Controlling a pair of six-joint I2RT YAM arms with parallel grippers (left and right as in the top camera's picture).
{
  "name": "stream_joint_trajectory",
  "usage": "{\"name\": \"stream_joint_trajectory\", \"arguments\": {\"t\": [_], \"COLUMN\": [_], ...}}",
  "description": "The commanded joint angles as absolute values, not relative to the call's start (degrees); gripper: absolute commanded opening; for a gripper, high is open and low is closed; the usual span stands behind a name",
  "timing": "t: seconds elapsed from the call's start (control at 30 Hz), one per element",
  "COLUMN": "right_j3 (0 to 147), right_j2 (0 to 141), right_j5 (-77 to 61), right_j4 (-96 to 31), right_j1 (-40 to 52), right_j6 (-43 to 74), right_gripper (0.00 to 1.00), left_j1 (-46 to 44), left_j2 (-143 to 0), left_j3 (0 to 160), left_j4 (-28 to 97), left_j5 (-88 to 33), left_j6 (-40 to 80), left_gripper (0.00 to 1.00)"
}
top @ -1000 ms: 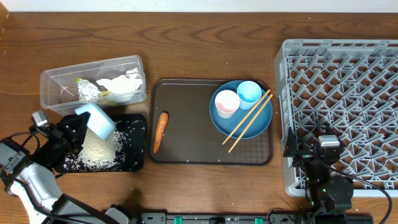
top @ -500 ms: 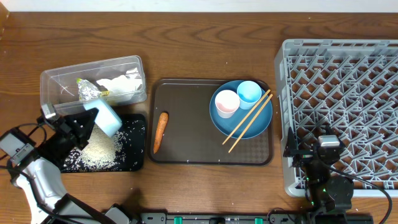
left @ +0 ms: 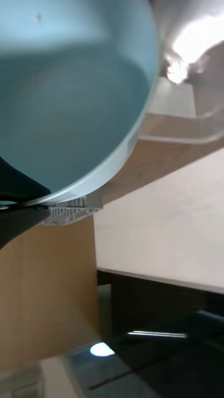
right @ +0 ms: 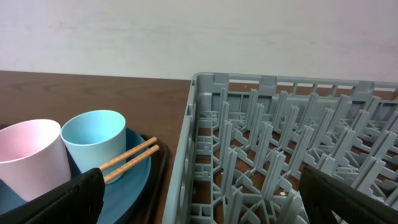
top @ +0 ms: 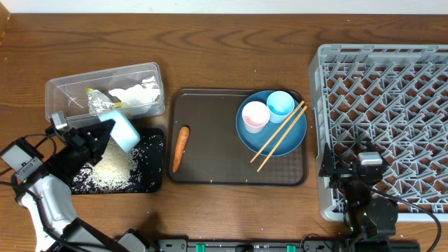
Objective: Sort waste into correct bins and load items into the dishwasher rack
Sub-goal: 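Tilt the bowl with the left gripper to pour rice onto the black tray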
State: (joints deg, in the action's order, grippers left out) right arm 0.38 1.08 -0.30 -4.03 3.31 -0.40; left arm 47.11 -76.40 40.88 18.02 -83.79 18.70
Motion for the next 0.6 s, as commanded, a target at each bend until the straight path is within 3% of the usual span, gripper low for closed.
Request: {"name": "stream_joint_trajectory", "arguments": {"t": [0.0,0.1,0.23,0.33,0.47,0.57], "right_j3": [0.3,0.3,0.3,0.3,0.3,0.3], "right_j2": [1.1,1.1,1.1,1.1,1.1,1.1], "right_j5": [-0.4,-0.4,-0.4,-0.4,-0.4,-0.4], "right_j4": [-4.3,-4.3,-4.3,-4.3,-4.3,-4.3], "right_j1": [2.7,2.7,2.7,2.7,2.7,2.7], "right_j6": [0.4,0.4,0.4,0.4,0.4,0.4], "right_gripper": [0.99,0.99,0.99,0.99,0.99,0.99], "left_j1": [46.9,46.8,46.5,46.5,46.5,46.1], "left_j2": [-76.5,-76.5,-76.6,-76.7,-76.5,-76.5], "left_j3": [41.5,41.5,41.5,41.5,41.5,41.5], "left_j4": [18.3,24.2,18.4,20.5,18.7,22.4], "left_j5": [-77.6,-87.3,-80.5,-90.2,-76.2,-76.2], "left_j6": [18.9,16.8,17.7,16.7,17.0,16.4], "left_gripper": [0.06,0.06,0.06,0.06,0.06,0.06]}}
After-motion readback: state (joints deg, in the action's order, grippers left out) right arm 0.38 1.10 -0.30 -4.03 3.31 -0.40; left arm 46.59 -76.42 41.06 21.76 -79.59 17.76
